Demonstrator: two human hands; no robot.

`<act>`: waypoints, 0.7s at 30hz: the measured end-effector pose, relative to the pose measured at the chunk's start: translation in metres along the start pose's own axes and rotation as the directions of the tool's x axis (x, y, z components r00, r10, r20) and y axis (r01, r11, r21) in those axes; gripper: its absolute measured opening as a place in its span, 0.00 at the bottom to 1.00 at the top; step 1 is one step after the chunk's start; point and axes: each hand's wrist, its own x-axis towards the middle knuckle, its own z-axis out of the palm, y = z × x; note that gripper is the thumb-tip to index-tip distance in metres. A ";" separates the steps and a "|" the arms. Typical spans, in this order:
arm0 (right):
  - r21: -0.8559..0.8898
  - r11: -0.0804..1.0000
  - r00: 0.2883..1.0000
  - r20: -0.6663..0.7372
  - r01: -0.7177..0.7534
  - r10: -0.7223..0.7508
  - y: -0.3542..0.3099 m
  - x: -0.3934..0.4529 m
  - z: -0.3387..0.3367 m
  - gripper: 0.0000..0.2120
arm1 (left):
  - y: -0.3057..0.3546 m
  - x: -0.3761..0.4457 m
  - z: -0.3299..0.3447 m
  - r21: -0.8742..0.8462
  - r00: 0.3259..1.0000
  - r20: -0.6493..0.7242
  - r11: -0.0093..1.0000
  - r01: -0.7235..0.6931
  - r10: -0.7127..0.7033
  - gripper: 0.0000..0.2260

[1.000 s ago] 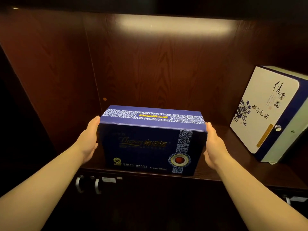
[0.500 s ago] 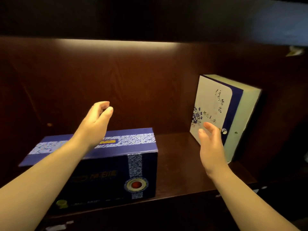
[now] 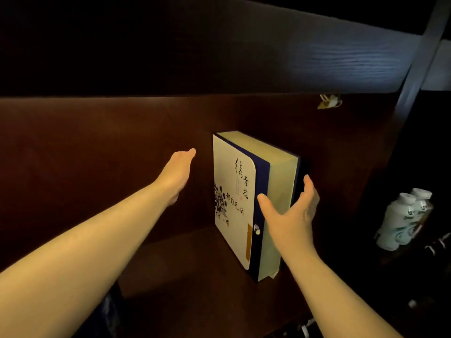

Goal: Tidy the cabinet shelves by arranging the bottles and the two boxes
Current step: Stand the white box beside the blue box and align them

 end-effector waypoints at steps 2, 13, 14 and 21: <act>-0.028 1.000 1.000 0.007 -0.008 0.008 0.006 0.006 0.009 0.51 | 0.002 0.022 0.025 -0.032 1.000 0.025 0.999 -0.013 0.013 0.30; -0.170 0.983 0.997 -0.029 -0.073 0.069 0.030 0.031 0.029 0.54 | -0.011 0.086 0.093 -0.167 0.998 0.068 0.986 0.030 -0.019 0.30; -0.184 0.981 0.998 -0.025 -0.064 0.060 0.031 0.032 0.029 0.53 | -0.010 0.090 0.096 -0.172 0.998 0.051 0.985 0.034 -0.026 0.30; -0.167 0.986 1.000 -0.002 -0.027 0.027 0.035 0.033 0.024 0.47 | -0.009 0.100 0.093 -0.232 0.995 0.086 0.969 0.078 -0.060 0.30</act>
